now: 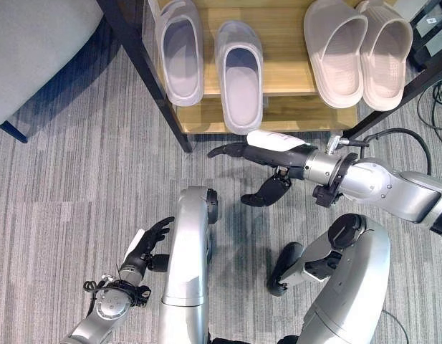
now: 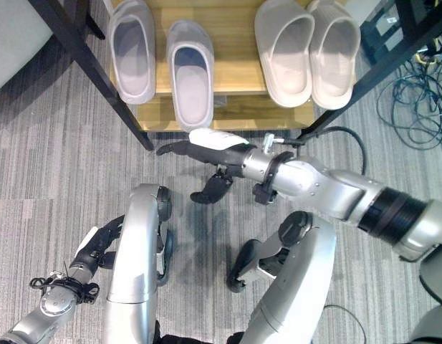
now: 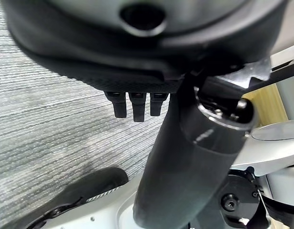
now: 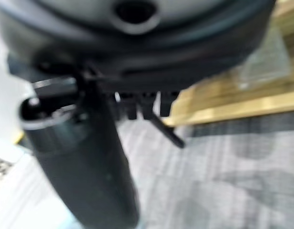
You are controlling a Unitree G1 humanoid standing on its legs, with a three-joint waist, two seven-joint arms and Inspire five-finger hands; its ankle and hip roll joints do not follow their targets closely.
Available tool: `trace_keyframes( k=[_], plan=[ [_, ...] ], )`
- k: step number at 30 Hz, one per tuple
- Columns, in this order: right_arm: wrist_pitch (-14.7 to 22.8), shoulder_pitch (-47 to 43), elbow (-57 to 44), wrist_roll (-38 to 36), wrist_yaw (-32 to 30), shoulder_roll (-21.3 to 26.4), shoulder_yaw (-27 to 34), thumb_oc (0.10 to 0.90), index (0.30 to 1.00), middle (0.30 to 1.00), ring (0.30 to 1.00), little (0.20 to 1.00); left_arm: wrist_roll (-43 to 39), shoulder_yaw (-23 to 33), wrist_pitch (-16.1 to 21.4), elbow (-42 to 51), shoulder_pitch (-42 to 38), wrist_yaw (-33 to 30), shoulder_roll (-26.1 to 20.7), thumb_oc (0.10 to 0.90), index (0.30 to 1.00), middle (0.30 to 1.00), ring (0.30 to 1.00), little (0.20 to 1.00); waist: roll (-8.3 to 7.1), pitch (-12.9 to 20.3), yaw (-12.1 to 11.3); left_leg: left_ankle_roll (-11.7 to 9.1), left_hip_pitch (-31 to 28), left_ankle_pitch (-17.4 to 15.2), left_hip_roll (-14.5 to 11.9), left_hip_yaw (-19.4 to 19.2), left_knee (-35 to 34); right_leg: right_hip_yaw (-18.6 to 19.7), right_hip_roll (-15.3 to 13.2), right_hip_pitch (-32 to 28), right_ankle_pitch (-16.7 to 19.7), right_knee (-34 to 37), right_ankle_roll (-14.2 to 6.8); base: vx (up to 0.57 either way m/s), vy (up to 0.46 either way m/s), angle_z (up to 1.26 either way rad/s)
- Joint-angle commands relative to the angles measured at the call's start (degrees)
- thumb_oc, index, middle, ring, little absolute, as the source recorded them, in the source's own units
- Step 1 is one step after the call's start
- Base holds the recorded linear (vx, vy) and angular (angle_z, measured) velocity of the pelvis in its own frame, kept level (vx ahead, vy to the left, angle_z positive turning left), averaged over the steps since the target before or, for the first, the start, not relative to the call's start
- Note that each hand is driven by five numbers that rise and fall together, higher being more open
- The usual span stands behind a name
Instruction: Arrange the slippers neatly on the shoe rack.
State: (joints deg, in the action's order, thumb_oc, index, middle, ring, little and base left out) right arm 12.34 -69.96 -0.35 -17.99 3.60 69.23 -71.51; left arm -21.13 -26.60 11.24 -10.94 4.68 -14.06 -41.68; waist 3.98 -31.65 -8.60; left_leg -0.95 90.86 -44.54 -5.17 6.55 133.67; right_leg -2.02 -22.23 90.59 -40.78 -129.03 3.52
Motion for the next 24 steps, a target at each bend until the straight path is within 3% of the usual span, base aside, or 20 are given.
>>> trace_keyframes(
  k=[1,4,16,24],
  plan=[
    [3.28,-4.88,-3.65,0.31,-0.39,3.98,1.55,0.8,0.9,0.9,0.9,0.9,2.23,-2.91,4.24,4.53,0.57,1.28,1.58,0.8,0.9,0.9,0.9,0.9,1.3,1.85,-2.55,-1.69,-0.91,-1.7,-0.33,-0.02,-4.76,8.0,-2.5,-0.63,1.39,0.77,-2.35,0.0,0.0,0.0],
    [2.97,-6.37,-0.87,3.09,-0.45,4.26,-1.13,0.8,0.9,0.9,0.9,0.9,2.48,-3.2,4.46,4.56,0.58,1.26,1.24,0.8,0.9,0.9,0.9,0.9,0.93,1.85,-2.59,-1.73,-0.91,-1.78,-0.29,0.03,-5.02,8.06,-2.38,-0.63,1.49,0.98,-2.42,0.0,0.0,0.0],
    [2.25,-8.11,5.24,5.98,-1.62,2.29,-2.54,0.8,0.9,0.9,0.9,0.9,2.5,-3.85,4.64,4.37,-0.14,1.39,0.53,0.8,0.9,0.9,0.9,0.9,0.66,1.85,-2.86,-2.11,-0.91,-1.8,-0.1,0.06,-5.54,8.16,-2.4,-0.63,1.32,0.99,-2.32,0.0,0.0,0.0],
    [1.41,-4.86,11.02,9.17,-7.39,-0.37,3.32,0.8,0.9,0.9,0.9,0.9,1.47,-3.68,4.84,3.95,0.6,0.39,0.69,0.8,0.9,0.9,0.9,0.9,0.86,1.85,-2.9,-2.18,-0.91,-1.81,0.12,0.05,-5.57,8.29,-2.21,-0.63,1.44,0.74,-2.05,0.0,0.0,0.0]
  ],
)
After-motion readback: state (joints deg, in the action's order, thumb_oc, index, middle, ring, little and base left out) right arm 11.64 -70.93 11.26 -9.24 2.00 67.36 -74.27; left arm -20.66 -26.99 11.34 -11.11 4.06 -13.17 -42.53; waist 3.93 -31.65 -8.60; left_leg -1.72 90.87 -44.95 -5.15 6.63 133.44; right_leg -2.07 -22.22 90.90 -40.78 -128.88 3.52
